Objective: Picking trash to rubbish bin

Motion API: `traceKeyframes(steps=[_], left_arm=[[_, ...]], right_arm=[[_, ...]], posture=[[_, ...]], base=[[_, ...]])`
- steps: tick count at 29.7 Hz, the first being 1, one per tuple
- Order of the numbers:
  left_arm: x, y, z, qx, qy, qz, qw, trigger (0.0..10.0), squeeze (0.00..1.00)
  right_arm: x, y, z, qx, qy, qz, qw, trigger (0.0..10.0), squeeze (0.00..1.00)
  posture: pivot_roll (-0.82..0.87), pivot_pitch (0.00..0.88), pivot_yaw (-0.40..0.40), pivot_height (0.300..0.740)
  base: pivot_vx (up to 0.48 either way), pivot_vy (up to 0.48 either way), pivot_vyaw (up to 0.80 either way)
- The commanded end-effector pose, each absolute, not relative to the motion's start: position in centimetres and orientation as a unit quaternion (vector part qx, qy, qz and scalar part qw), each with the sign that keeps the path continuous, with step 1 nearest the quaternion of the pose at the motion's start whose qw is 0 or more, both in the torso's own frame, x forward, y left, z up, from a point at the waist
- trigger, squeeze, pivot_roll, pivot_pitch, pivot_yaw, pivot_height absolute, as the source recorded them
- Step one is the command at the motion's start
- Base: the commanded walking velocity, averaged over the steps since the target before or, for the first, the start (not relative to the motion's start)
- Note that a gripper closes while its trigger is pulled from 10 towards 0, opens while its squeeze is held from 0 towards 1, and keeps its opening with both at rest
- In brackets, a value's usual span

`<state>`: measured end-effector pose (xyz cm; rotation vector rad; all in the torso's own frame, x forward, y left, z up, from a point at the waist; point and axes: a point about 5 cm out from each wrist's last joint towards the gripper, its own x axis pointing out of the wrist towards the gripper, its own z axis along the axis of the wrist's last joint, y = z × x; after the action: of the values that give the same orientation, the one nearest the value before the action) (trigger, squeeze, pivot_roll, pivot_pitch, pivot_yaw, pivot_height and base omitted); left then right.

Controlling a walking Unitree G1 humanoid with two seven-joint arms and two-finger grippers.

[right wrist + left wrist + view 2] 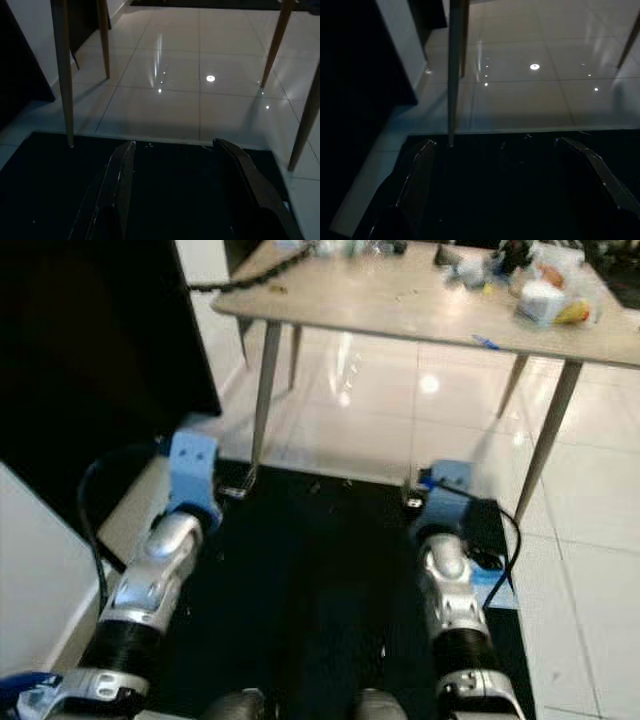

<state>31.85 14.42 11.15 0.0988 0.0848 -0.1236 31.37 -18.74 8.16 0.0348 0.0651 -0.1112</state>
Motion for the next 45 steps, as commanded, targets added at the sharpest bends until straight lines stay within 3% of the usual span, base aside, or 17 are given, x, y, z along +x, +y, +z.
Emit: traceKeyframes(steps=[1,45], left_arm=[[31.67,14.24,10.75,0.051,0.05,-0.065,0.995,10.0,0.0],[31.9,13.88,10.99,0.047,0.05,-0.071,0.995,10.0,0.0]], right_arm=[[31.18,-19.38,7.97,0.014,0.037,-0.065,0.997,10.0,0.0],[31.22,-19.6,8.55,0.01,0.023,-0.072,0.997,10.0,0.0]], posture=[[-0.07,0.04,0.001,0.74],[-0.08,0.057,0.006,0.74]], base=[[0.277,0.0,0.0],[0.274,0.0,-0.15]])
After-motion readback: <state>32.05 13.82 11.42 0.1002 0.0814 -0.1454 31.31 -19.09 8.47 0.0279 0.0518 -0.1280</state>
